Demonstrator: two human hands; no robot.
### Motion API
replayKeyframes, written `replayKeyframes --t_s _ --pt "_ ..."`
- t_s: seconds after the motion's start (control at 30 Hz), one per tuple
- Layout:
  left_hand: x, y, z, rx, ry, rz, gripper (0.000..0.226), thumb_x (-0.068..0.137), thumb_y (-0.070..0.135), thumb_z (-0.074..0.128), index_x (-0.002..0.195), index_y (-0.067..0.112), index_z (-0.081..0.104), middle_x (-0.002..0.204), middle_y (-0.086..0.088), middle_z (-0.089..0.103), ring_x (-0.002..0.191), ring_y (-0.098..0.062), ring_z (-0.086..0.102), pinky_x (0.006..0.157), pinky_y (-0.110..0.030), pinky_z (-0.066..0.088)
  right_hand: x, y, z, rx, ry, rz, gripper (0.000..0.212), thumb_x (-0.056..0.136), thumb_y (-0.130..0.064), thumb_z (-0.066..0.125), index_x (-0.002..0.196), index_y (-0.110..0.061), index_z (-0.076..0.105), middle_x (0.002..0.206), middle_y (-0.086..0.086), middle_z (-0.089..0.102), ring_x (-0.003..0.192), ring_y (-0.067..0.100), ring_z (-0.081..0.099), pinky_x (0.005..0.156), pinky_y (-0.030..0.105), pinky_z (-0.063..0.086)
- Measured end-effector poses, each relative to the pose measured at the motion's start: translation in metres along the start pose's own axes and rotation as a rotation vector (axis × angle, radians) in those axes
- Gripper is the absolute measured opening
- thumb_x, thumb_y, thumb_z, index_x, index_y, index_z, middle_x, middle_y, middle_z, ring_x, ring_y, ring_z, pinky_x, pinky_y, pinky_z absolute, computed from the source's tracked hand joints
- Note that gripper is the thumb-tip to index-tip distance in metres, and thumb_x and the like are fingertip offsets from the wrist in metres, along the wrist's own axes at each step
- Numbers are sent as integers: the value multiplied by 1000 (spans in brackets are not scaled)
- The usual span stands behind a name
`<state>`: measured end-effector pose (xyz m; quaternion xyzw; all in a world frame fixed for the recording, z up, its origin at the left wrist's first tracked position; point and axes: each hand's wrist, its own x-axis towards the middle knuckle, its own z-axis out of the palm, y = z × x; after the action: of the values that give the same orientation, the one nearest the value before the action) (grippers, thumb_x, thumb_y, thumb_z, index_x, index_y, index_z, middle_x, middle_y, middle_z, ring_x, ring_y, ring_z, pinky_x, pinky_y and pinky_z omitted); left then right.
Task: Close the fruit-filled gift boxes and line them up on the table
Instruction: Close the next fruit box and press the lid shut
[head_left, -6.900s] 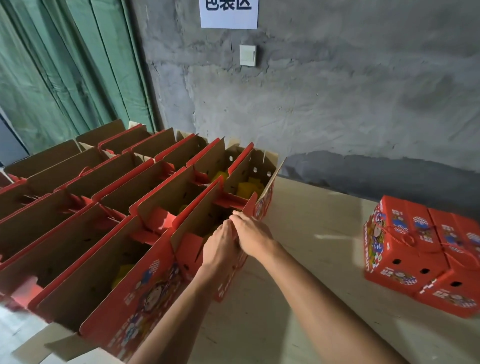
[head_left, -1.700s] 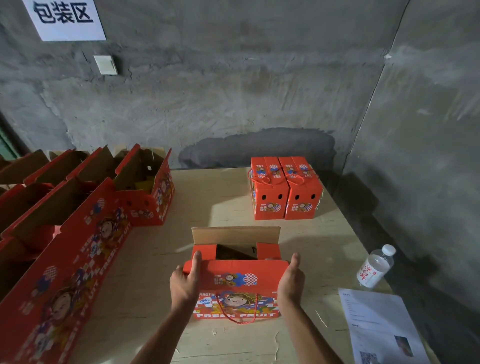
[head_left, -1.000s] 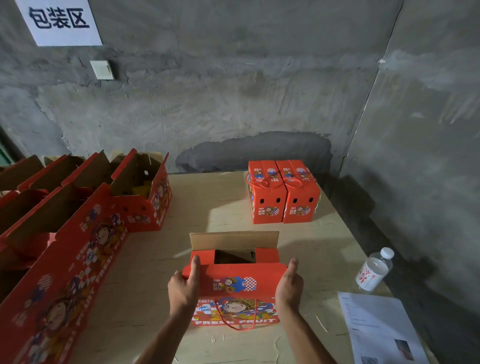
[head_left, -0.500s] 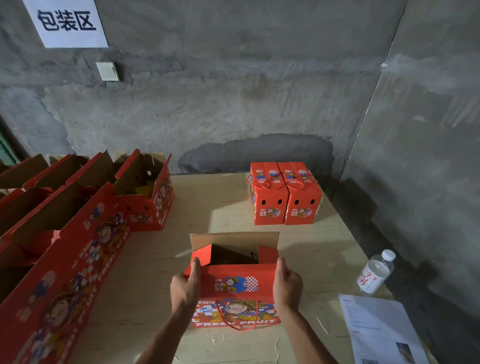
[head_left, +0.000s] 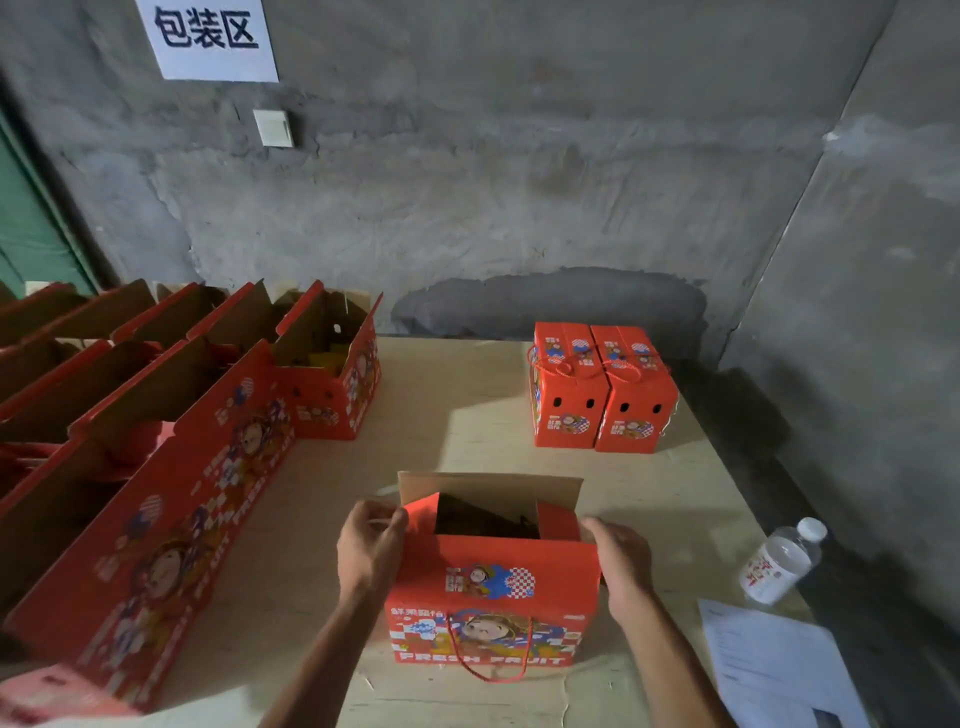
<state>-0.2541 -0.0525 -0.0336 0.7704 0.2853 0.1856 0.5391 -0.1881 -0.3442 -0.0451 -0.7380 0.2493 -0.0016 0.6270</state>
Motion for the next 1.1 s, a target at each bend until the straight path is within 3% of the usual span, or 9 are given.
replayKeyframes --t_s 0.2,0.3,0.4,0.5,0.63,0.73,0.9,1.0,1.1 --pt "40 14 7 191 -539 -109 11 92 -3 70 98 2 78 81 -9 69 57 -11 61 56 -18 51 15 -19 -1 -254 -304 -59 14 80 -6 83 92 -10 76 97 11 76 94 27 71 81 30 51" --pt "49 26 10 129 -677 -264 7 91 0 70 87 0 75 86 -20 69 62 -22 63 65 -29 56 24 -25 0 -431 -385 -69 8 85 -10 81 90 -15 77 98 4 76 99 24 69 94 37 55" --pt "55 32 9 142 -627 -356 28 99 21 59 108 -1 75 106 -23 75 81 -28 66 74 -33 51 32 -31 3 -553 -371 -97 24 87 -21 81 106 -12 70 99 4 74 92 18 70 92 39 57" --pt "57 32 5 -38 -580 -417 59 106 45 27 110 5 70 103 -19 77 80 -28 71 69 -28 52 31 -39 7 -500 -364 -133 57 87 -50 76 124 -27 40 95 5 72 85 18 72 74 38 60" --pt "58 32 -2 -87 -638 -419 78 101 70 15 123 12 63 115 -17 73 95 -31 74 63 -31 58 29 -54 5 -422 -446 -92 60 80 -85 57 104 -31 50 103 11 69 80 21 74 58 30 60" --pt "59 26 -7 -170 -692 -417 68 102 68 28 123 14 63 116 -18 73 99 -31 71 70 -34 59 30 -54 2 -341 -446 -81 52 80 -79 61 97 -30 58 100 14 72 76 21 75 62 37 64" --pt "54 3 -15 -300 -651 -342 31 106 24 46 121 9 68 120 -21 69 108 -30 68 79 -35 60 30 -27 -17 -330 -538 -232 56 71 -66 78 110 -27 74 105 -2 75 90 13 73 88 40 62" --pt "45 -13 -11 -243 -567 -190 23 103 5 53 116 8 72 116 -16 70 99 -23 68 76 -26 59 22 -4 -20 -277 -504 -293 54 67 -49 88 114 -27 73 117 -4 72 92 2 71 76 24 57" --pt "42 -19 -10 -61 -574 81 24 86 25 79 110 25 75 93 7 78 88 -16 70 70 -16 54 19 12 -18 -395 -410 -516 55 72 -50 85 118 -22 74 114 -6 64 98 -10 64 78 8 50"
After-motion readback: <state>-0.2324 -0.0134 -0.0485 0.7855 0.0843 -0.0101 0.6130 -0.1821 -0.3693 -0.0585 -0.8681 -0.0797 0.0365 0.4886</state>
